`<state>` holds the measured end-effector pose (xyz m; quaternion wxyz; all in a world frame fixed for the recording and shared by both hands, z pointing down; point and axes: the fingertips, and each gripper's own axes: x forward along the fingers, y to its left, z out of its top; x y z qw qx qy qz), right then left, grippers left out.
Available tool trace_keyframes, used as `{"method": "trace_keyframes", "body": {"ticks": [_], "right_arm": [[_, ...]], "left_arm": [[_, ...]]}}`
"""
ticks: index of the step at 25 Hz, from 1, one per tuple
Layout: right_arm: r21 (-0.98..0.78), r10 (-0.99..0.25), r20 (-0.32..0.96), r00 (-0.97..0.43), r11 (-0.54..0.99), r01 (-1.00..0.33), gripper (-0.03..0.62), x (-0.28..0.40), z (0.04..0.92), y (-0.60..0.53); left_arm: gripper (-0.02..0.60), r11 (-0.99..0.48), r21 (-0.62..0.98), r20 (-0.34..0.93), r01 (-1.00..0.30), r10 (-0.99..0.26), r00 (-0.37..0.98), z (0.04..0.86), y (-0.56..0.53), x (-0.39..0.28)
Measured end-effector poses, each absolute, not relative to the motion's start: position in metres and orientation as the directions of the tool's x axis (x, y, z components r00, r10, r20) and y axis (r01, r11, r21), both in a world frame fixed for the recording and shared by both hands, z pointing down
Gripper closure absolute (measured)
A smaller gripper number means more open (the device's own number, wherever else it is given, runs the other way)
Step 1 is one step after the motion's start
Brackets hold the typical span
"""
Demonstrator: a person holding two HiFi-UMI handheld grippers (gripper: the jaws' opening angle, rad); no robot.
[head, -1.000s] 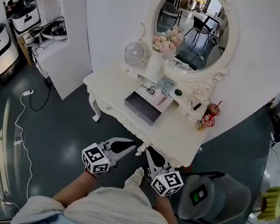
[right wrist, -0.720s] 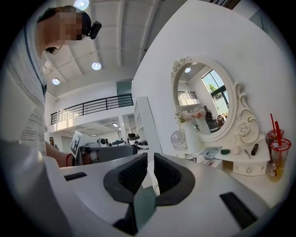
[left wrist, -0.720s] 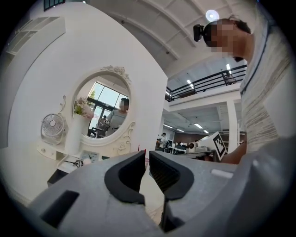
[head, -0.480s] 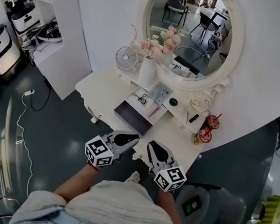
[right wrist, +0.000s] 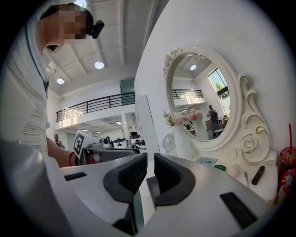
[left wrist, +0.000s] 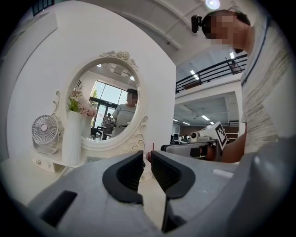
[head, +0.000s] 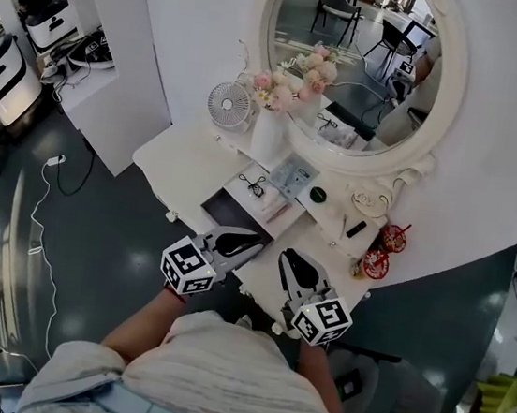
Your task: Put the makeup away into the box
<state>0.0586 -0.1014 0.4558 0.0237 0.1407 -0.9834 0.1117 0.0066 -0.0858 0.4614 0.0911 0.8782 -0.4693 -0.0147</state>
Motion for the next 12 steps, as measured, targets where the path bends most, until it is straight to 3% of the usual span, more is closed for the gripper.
{"method": "trace_keyframes", "body": {"ticks": [12], "right_arm": [[-0.212,-0.31,0.099,-0.946,0.922,-0.324,0.583,0.029,0.464,-0.133]], "left_arm": [[0.523,-0.589,0.16,0.084,-0.792,-0.792,0.605,0.471,-0.125,-0.019]]}}
